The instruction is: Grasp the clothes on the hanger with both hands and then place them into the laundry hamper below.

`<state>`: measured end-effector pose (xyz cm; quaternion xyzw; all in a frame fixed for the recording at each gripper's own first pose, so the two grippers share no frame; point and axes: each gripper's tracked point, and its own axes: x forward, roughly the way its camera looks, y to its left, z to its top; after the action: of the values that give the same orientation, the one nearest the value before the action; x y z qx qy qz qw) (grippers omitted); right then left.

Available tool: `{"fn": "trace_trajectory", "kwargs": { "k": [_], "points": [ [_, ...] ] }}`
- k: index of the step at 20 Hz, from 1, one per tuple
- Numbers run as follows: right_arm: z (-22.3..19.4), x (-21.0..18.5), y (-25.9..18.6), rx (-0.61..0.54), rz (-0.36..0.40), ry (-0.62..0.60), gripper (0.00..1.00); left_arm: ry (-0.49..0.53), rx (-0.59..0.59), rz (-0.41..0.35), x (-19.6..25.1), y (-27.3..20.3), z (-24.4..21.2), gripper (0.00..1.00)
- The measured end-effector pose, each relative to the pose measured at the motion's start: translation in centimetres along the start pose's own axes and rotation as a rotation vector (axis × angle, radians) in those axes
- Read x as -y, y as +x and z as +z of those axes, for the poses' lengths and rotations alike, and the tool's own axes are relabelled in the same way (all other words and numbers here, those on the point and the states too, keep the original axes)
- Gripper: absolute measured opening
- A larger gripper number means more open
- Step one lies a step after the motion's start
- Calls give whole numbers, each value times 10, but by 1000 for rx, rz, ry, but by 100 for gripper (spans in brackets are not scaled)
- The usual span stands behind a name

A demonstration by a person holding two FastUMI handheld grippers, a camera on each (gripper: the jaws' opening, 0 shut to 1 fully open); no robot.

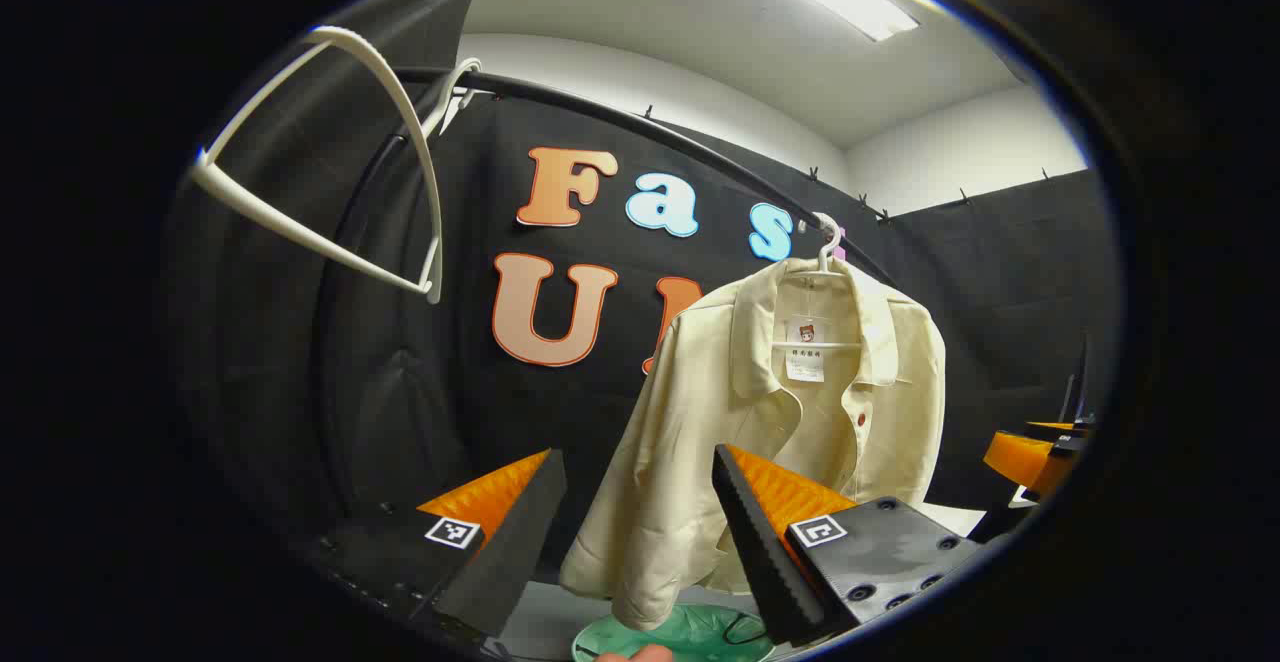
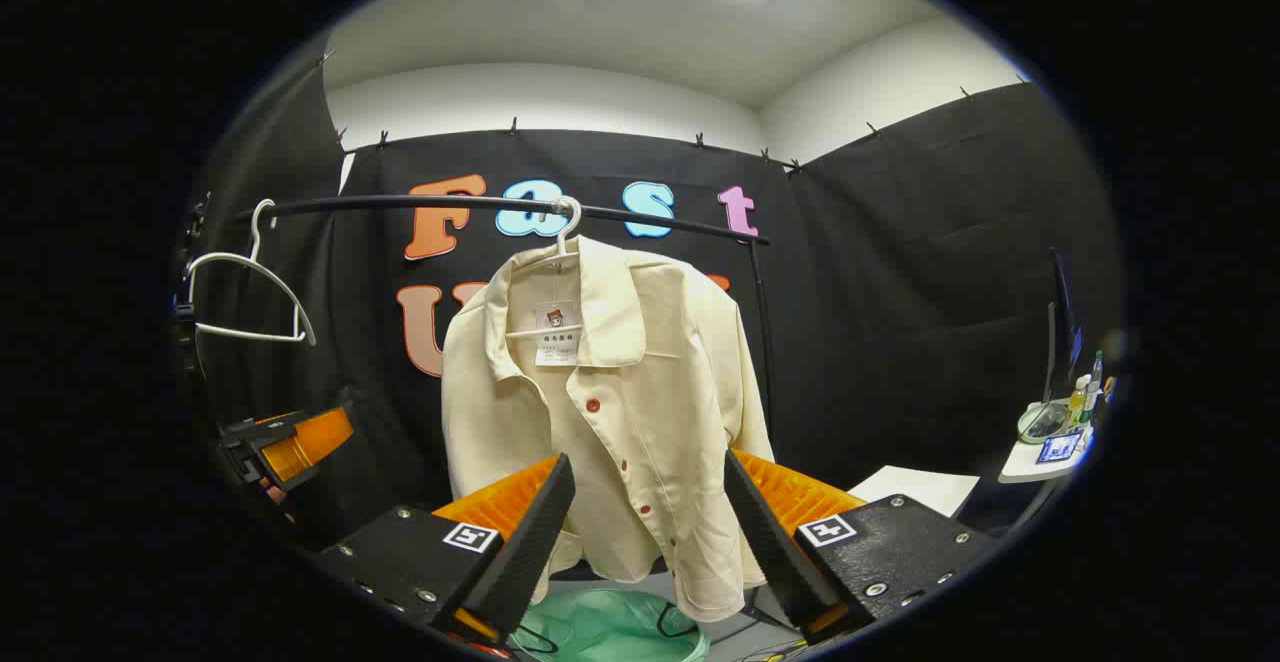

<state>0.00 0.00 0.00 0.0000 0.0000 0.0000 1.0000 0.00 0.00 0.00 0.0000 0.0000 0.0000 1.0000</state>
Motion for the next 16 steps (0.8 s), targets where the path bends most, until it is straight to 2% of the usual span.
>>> {"fn": "trace_trajectory", "kwargs": {
  "k": [1, 3, 4, 16],
  "points": [
    [-1, 0, 0, -1, 0, 1, 93, -1, 0, 1, -1, 0, 0, 96],
    [-2, -1, 0, -2, 0, 3, 93, 1, -2, 3, -2, 0, 0, 100],
    [-2, 0, -1, -3, -1, 3, 93, 3, -1, 3, -2, -1, 0, 96],
    [-3, 5, 3, -4, -14, 13, 93, 17, 1, -5, 2, 4, 3, 96]
  ]
}}
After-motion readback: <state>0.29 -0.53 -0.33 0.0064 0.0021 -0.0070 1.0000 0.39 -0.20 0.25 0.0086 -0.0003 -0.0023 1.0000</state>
